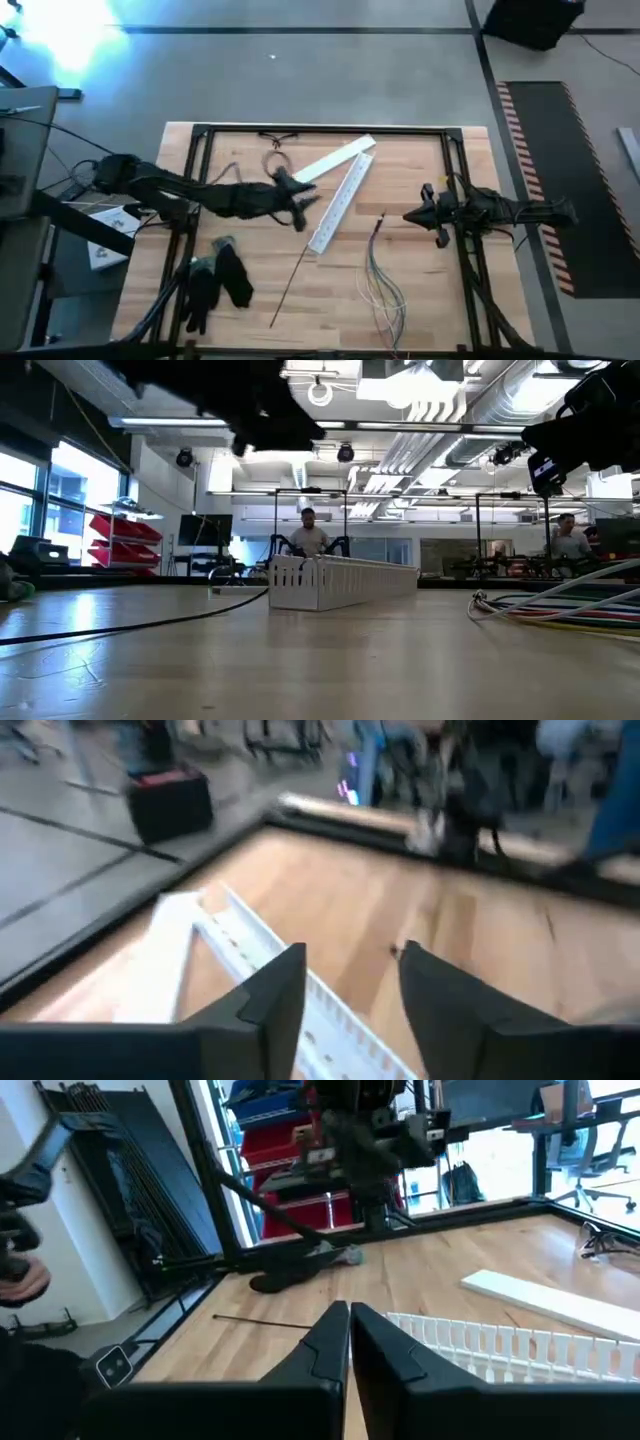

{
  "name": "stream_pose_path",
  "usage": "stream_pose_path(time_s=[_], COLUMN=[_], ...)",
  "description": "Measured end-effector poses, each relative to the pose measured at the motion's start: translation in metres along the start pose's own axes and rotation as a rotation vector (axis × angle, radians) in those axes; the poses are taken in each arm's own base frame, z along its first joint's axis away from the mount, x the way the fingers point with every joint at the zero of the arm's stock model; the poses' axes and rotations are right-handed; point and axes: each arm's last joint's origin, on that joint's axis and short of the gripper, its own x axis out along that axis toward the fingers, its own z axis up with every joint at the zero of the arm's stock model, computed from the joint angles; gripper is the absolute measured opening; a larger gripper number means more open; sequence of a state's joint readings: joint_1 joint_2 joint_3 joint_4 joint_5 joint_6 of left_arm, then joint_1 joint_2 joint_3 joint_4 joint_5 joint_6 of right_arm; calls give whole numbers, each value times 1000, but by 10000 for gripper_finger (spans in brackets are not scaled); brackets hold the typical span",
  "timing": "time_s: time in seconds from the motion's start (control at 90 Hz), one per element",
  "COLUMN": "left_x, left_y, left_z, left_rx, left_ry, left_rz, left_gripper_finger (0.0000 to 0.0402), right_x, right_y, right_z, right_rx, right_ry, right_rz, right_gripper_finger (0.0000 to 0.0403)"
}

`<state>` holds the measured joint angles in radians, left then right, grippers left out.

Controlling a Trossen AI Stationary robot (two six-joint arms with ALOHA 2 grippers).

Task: Ziptie cables
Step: Adjust the white cable duct

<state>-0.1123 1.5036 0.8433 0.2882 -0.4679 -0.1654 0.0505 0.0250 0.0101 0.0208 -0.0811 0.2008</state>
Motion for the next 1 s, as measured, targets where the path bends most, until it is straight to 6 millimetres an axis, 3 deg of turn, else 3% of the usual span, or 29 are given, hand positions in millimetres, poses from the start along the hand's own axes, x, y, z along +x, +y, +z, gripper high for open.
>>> stream_pose_path(time_s=[0.2,0.378,0.533,0.722,1.0], left_x=[44,80,102,119,127], left_y=[-32,-40,-38,-33,-18], left_z=[-4,-10,-19,-30,-35], left_rx=[48,54,100,19,-103], left_ry=[119,284,467,579,642], left_rz=[48,136,241,248,246], left_gripper_finger=[262,315,323,323,323], right_x=[0,0,0,0,0], right_y=[0,0,0,0,0], right_z=[0,0,0,0,0], right_rx=[0,0,0,0,0], right_ry=[0,0,0,0,-1], right_rz=[-1,-1,-1,-2,-3], right_gripper_finger=[0,0,0,0,0])
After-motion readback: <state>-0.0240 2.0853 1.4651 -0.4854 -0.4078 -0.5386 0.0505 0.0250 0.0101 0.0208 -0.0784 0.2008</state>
